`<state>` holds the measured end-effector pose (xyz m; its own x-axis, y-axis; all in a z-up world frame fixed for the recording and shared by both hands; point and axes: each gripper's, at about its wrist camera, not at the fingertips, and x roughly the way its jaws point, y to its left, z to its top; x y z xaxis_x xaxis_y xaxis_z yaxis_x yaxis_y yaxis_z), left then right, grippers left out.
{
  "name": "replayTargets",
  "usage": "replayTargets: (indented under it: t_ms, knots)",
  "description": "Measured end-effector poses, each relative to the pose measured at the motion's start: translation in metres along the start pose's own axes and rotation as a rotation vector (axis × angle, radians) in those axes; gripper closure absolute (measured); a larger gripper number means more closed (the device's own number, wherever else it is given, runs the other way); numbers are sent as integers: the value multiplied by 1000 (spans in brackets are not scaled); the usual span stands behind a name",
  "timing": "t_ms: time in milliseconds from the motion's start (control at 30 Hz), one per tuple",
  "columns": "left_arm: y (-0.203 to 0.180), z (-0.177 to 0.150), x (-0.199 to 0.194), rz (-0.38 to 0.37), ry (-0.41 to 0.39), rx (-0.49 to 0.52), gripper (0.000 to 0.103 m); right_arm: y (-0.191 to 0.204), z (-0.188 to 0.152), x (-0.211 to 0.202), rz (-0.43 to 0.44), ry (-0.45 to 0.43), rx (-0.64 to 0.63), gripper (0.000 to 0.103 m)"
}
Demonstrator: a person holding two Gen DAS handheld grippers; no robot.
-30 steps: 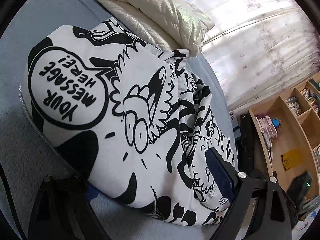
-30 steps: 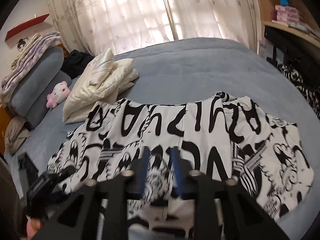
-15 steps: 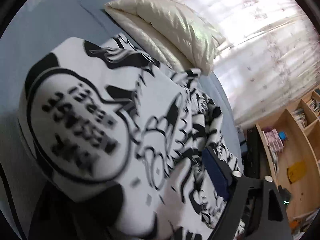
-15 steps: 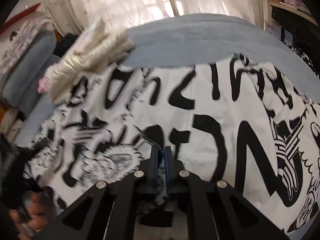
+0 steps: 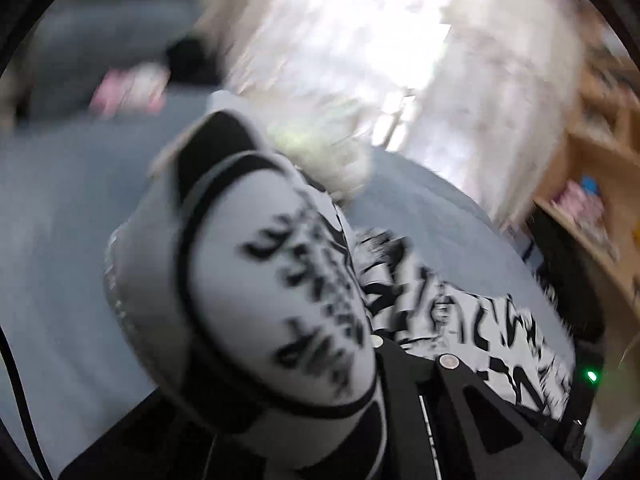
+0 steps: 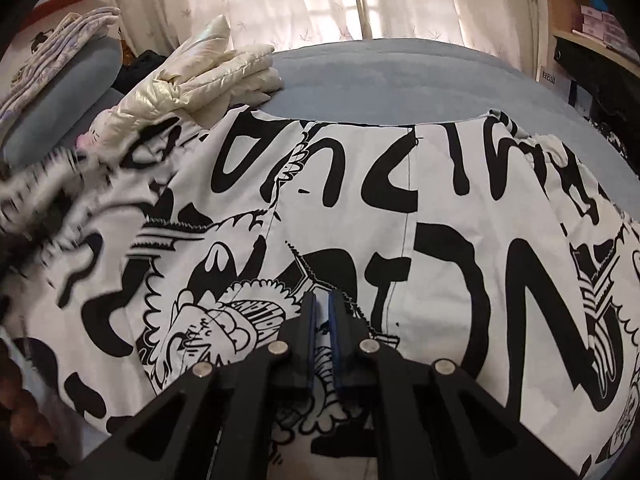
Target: Fold large clothes
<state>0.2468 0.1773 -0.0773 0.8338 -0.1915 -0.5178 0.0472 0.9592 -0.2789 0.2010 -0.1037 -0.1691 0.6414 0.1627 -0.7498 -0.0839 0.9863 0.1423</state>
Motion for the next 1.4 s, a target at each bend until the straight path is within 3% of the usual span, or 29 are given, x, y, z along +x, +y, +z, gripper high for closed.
replayTargets:
  t_ms: [200,300,400,500,533,633,733,800,867,900,967,1133,1233,1300,1333,1367,1400]
  knots:
    - [-95,13,-25,-120,-85,301,98,-19,-5,-4,86,-3,90,96]
    - [-136,15,-30,-201,-91,368,98,-30,-9,-9,146,7,156,97]
    - [-182,15,-26,-281,-69,412,98,-51,-15,-24,261,36,246,96]
    - [-222,9,-19,-331,-47,454,98,-93,-29,-61,373,11,391,97]
    - [-238,4,-17,-347,-38,469,98,-110,-35,-78,349,-24,418,97]
    - [-279,-16,-8,-402,0,501,98,-160,-53,-128,137,-121,445,96]
    - [-325,-62,5,-456,61,590,97,-206,-70,-165,-44,-187,511,96]
    - [-347,-98,22,-449,149,658,97,-232,-80,-182,-117,-211,570,96]
    - [-360,-144,54,-417,314,716,97,-253,-89,-191,-155,-216,616,96]
    - [-359,-165,70,-387,392,733,97,-260,-93,-193,-167,-214,630,96]
    - [-350,-179,81,-387,412,714,97,-269,-99,-194,-188,-203,648,96]
    - [-343,-160,76,-443,468,647,93,-279,-104,-195,-166,-186,675,96]
    - [-337,-150,67,-482,523,625,85,-284,-106,-198,-122,-193,686,96]
    - [-328,-141,54,-530,551,588,67,-281,-103,-201,-112,-201,674,93]
    - [-325,-135,48,-552,556,573,62,-280,-99,-205,-113,-209,663,82]
    - [-321,-131,42,-573,561,568,52,-280,-96,-207,-113,-217,659,68]
    - [-316,-127,34,-585,567,569,41,-281,-93,-210,-110,-233,658,62]
